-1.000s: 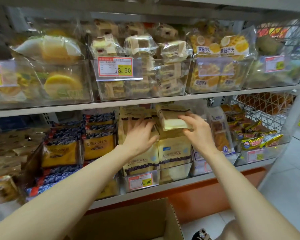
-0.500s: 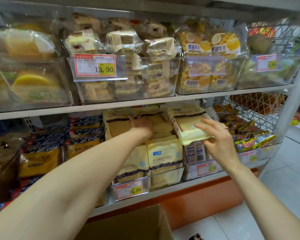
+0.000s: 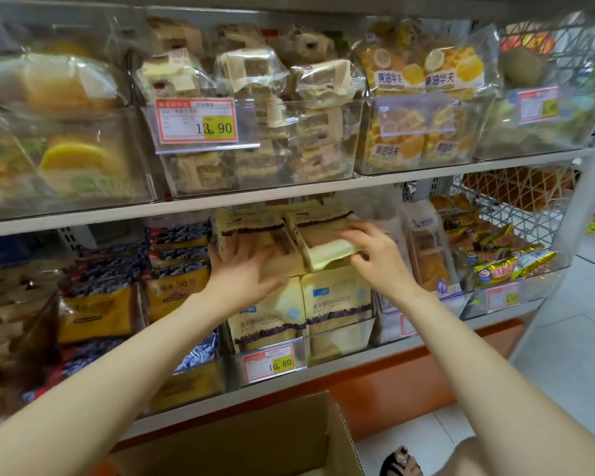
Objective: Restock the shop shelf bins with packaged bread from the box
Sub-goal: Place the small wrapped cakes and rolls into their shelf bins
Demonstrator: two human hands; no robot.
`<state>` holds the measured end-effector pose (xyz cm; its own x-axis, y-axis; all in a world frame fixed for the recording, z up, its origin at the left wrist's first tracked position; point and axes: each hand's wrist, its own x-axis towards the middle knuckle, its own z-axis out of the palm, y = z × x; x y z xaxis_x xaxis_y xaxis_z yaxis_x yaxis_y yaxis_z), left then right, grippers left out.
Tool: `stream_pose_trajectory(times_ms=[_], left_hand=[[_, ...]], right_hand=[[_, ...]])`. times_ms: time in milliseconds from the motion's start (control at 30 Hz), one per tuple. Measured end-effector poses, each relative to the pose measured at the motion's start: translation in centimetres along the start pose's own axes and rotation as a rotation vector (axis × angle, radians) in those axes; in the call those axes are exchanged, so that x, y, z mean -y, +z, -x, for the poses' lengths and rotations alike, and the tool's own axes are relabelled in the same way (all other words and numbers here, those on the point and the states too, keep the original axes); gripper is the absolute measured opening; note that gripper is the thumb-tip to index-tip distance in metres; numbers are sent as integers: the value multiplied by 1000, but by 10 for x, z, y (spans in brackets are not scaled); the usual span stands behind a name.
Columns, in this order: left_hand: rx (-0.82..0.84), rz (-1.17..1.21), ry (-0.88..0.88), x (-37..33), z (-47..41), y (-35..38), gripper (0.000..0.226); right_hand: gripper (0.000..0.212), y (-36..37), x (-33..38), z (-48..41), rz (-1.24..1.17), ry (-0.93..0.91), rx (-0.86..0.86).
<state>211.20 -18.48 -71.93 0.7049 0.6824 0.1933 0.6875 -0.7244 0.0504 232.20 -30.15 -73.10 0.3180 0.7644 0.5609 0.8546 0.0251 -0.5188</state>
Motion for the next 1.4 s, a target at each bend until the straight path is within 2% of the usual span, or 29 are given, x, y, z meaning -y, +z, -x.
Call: stream_pose_trajectory(times_ms=[100,200,333,467,500,600,633,733,800,900,1133,1267,1333,1400], left_hand=[[21,-14,41,16,10,2,86],[44,-24,96,23,14,1,66],[43,-44,155,26,21,-2,64],[17,-10,170,28,22,0,67],[19,23,164,28,22,0,75],[37,70,177,30,21,1,121],[48,33,186,31,21,4,126],[25,-117,224,28,25,11,119],[-91,-173,250,25,28,18,124],[-211,-210,213,26,31,25,129],[-319,-107,251,39,31,30,127],[-403,57,10,40,44,21,94],[-377,134,-140,37,51,19,78],[-336,130,-202,34,56,25,66]], right_hand=[[56,5,12,-7,29,99,149],[71,5,16,-12,181,137,234],[74,8,23,-13,358,120,305],[49,12,25,-10,286,106,293],[52,12,25,-9,262,119,274],[81,8,29,-12,227,108,297],[89,6,29,-13,250,82,343],[105,2,28,-14,387,10,490],[102,4,27,-12,472,-27,502],[96,8,27,-8,466,-20,449],[91,17,22,-1,474,-40,386],[73,17,29,6,346,-166,230],[54,20,37,10,286,-202,130],[38,25,47,14,284,-187,116]])
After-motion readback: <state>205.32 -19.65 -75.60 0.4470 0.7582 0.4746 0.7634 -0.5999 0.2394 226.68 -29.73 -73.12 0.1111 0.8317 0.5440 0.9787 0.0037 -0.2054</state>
